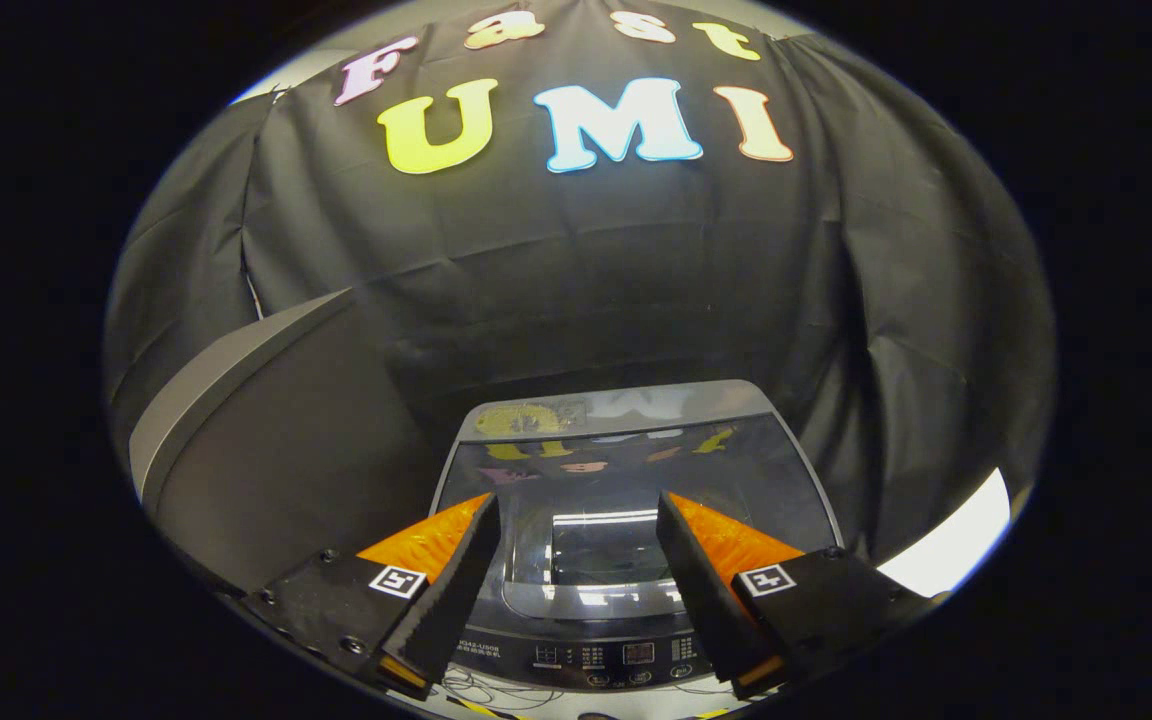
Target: Put the clothes into the washing machine and then close the washing machine lid.
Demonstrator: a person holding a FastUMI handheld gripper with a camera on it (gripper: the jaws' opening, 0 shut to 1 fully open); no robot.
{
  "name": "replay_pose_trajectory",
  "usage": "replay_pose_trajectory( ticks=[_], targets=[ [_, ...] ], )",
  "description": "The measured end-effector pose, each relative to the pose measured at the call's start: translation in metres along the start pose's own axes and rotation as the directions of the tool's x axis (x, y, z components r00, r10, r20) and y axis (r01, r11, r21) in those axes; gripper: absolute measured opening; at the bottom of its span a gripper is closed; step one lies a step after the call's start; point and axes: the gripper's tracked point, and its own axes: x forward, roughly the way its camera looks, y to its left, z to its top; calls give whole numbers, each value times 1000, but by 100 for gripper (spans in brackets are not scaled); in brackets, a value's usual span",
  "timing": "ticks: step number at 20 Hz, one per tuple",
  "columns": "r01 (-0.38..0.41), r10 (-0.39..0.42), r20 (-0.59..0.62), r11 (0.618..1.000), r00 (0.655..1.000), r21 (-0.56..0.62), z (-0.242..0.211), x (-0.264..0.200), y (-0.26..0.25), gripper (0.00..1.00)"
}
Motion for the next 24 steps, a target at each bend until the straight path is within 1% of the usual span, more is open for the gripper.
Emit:
replay_pose_trajectory(
  ticks=[4, 8, 11, 14, 16, 18, 19, 20, 21, 24],
  targets=[
    [-14, 14, 75, 1000, 997, -2, 10, -43, 12, 98],
    [1, 2, 190, 1000, 982, -19, 26, -108, 21, 98],
    [-16, 11, 293, 1000, 956, 17, 37, -167, 33, 97],
    [-34, 22, 347, 999, 938, 30, 32, -213, 43, 97],
    [-7, 0, 400, 1000, 916, 16, 32, -245, 40, 97],
    [24, -9, 475, 999, 880, -24, 34, -275, 43, 97],
    [26, 4, 503, 998, 864, -52, 33, -285, 49, 97],
    [25, 14, 511, 997, 860, -70, 23, -293, 51, 97],
    [4, 37, 504, 997, 863, -80, 13, -300, 56, 97],
    [-44, 69, 492, 997, 868, -62, -13, -329, 59, 97]
  ],
)
